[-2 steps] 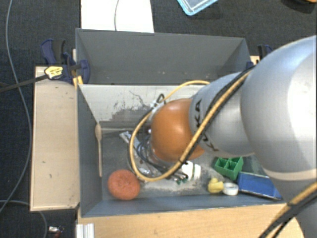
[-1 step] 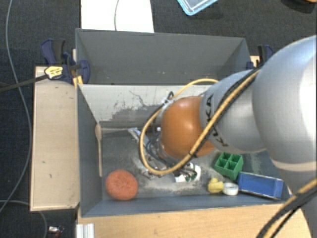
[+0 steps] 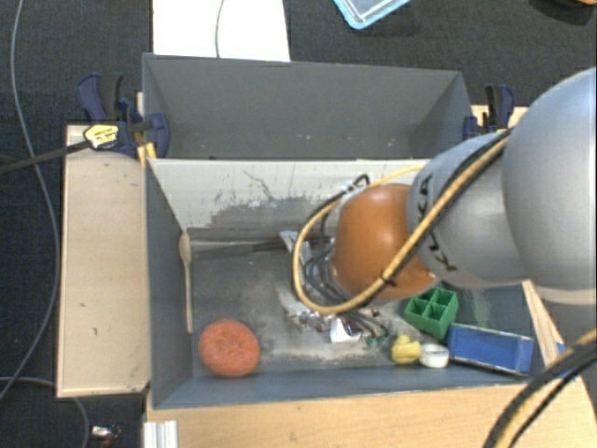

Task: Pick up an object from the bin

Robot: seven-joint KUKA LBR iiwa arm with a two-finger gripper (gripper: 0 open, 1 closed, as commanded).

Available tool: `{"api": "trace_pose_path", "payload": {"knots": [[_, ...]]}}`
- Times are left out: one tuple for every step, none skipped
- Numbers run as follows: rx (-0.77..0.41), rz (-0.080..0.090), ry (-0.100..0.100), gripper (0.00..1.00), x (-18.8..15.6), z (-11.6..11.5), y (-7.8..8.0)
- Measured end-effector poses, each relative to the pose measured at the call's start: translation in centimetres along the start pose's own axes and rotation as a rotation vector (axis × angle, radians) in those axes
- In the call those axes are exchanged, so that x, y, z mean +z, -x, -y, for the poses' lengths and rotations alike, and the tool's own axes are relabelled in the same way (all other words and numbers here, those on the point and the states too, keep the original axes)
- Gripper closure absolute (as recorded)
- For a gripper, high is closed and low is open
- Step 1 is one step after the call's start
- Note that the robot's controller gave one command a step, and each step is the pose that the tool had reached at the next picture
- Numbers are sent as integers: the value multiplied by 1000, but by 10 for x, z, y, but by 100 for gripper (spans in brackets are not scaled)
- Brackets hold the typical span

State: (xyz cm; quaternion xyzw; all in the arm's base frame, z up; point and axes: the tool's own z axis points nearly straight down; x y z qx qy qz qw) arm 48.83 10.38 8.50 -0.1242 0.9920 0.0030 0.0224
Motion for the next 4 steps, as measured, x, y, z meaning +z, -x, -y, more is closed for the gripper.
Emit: {"api": "trace_pose_path", "payload": {"knots": [[-69,4,-2,0,0,-4,5],[100,6,-1,0,-15,22,4],[195,7,1,0,-21,35,21],[174,8,-1,100,-110,36,8]]}}
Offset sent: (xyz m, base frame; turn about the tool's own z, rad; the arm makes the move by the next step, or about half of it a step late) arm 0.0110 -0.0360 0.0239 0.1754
